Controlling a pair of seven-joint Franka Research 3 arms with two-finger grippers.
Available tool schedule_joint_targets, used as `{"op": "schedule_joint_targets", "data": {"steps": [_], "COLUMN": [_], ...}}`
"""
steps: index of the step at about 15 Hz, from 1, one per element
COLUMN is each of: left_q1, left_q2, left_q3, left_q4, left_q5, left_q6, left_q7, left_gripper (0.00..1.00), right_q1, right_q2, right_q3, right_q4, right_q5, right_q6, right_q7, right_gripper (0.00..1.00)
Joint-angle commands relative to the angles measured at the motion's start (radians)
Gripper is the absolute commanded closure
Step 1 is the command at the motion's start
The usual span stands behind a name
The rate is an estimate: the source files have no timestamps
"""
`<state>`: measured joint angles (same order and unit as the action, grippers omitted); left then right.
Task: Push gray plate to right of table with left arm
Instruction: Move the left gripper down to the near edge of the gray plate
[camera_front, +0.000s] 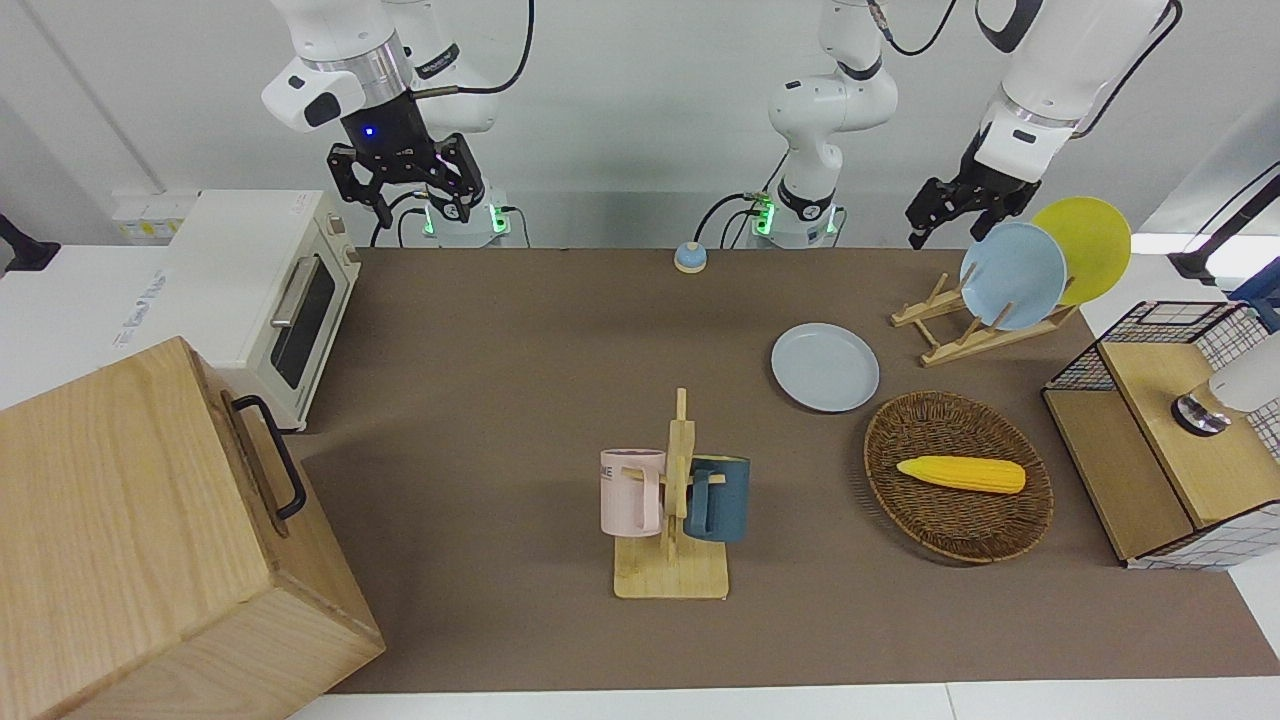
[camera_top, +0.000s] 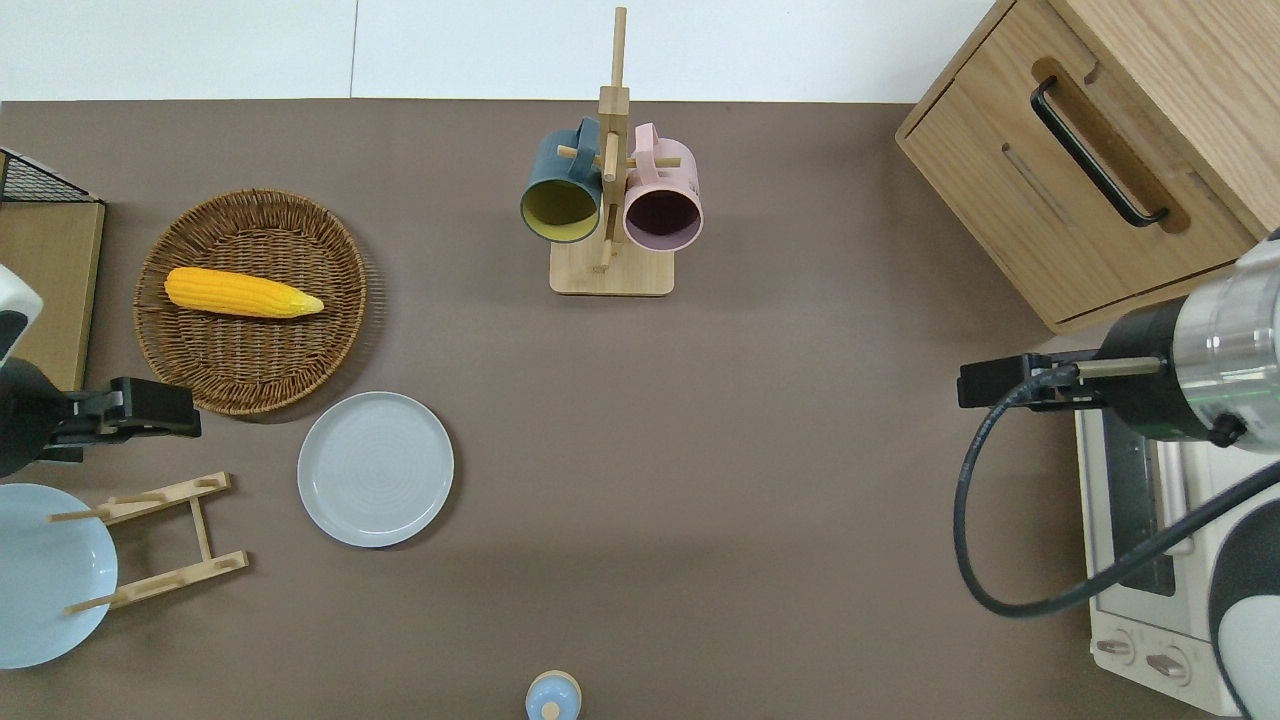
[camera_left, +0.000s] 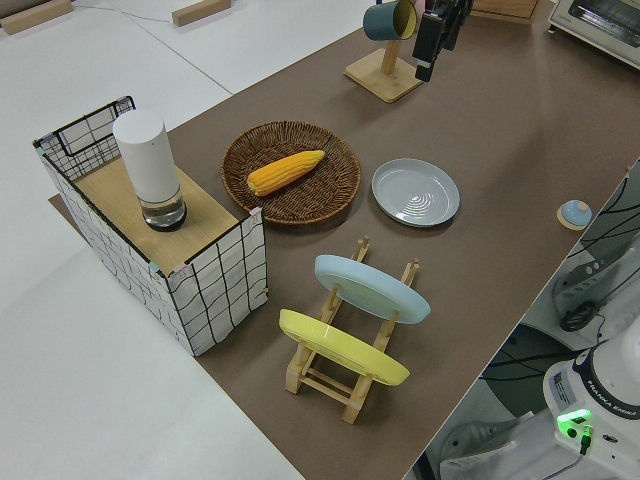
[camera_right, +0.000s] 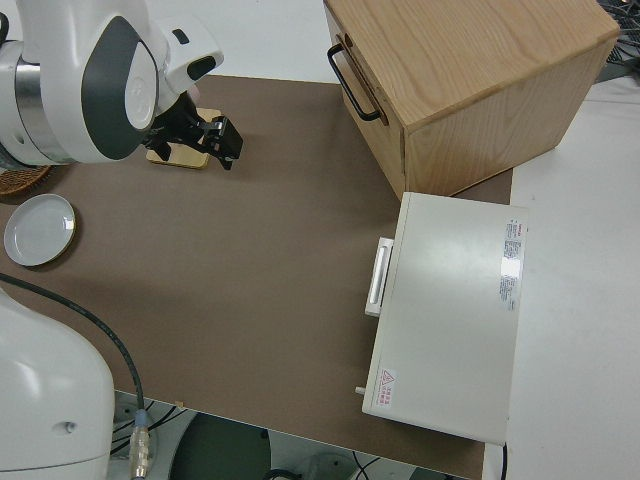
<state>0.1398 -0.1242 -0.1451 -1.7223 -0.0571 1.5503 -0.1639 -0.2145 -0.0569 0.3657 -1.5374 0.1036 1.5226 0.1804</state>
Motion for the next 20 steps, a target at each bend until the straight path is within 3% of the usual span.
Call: {"op": "schedule_joint_targets", "data": {"steps": [1,20], "left_q1": [0.003,0.015], "left_q2": [-0.006,0.012], "left_q3": [0.001,0.007], "left_q4": [-0.107,-0.582], "left_q5": [0.005,-0.050], "left_q6": [0.080,0.494], "left_q7": [0.006,0.066], "left_gripper": [0.01,0.01], "right_q1": [-0.006,-0.006], "right_q2": [0.006,0.006], "right_q3": [0.004,0.004], "right_q4": [0.014,0.014], "right_q5": [0.016,0.016], "right_q6": [-0.005,-0.005], "right_q7": [0.002,0.002], "right_gripper": [0.005,0.005]}}
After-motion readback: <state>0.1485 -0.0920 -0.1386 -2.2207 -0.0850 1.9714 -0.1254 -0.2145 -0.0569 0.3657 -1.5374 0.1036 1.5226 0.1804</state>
